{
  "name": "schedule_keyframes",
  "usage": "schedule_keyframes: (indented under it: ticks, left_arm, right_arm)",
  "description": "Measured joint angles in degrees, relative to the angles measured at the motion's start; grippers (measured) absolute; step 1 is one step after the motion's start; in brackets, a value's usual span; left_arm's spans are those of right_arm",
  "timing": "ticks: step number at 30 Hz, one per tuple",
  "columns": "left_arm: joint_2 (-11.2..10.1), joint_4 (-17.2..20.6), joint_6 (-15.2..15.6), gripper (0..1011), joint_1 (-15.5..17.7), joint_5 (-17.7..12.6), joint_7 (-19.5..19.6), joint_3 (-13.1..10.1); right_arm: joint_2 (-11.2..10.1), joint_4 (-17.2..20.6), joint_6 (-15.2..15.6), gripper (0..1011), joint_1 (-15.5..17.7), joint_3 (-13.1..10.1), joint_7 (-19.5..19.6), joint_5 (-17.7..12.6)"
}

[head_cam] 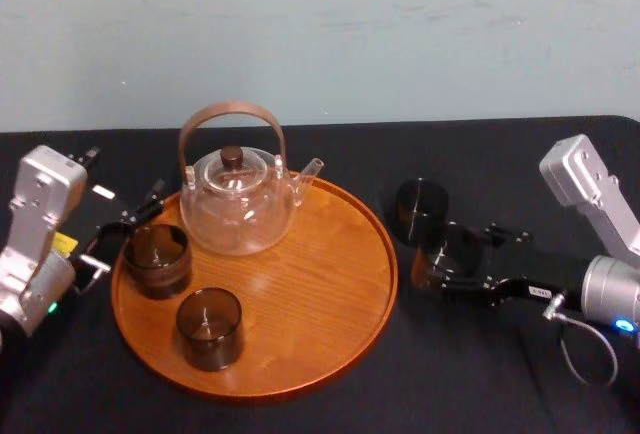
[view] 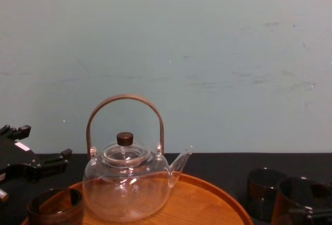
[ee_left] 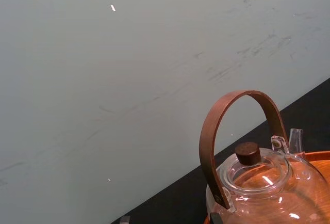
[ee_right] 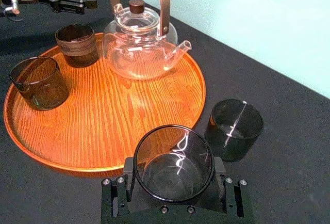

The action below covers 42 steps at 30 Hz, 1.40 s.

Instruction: Pick up the glass from the table and place it on the tray.

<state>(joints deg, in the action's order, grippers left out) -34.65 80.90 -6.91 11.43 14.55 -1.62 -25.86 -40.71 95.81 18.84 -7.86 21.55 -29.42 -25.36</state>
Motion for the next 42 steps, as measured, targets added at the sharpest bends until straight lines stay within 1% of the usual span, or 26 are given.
schedule_keyframes:
  ticks: [9, 11, 21, 31, 33, 37, 38, 42]
  left_arm:
    - [0.0, 0.0, 0.0, 1001, 0.0, 0.0, 0.0, 0.0]
    - [0.0, 0.0, 0.0, 1001, 0.0, 0.0, 0.0, 0.0]
    - [0.0, 0.0, 0.0, 1001, 0.0, 0.0, 0.0, 0.0]
    - [0.0, 0.0, 0.0, 1001, 0.0, 0.0, 0.0, 0.0]
    - [0.0, 0.0, 0.0, 1001, 0.0, 0.0, 0.0, 0.0]
    - [0.0, 0.0, 0.0, 1002, 0.0, 0.0, 0.0, 0.0]
    - [0.0, 0.0, 0.0, 1001, 0.0, 0.0, 0.0, 0.0]
    - [0.0, 0.0, 0.0, 1002, 0.0, 0.0, 0.0, 0.0]
  right_arm:
    - [0.5, -1.3, 0.1, 898, -3.5, 2.6, -1.2, 1.2]
    - [0.8, -1.8, 0.1, 898, -4.6, 3.6, -1.7, 1.5]
    - [2.1, -3.1, -0.1, 898, -8.0, 6.8, -3.4, 2.8]
    - [3.5, -3.6, -0.6, 898, -10.1, 9.5, -4.9, 3.4]
    - [4.1, -4.1, -0.7, 898, -10.8, 10.5, -5.3, 3.5]
    - [5.0, -4.7, -1.0, 898, -11.7, 11.5, -5.7, 3.8]
    - [5.0, -4.7, -1.0, 898, -11.7, 11.5, -5.7, 3.8]
    - [6.1, -5.5, -1.3, 898, -12.5, 12.3, -5.8, 3.8]
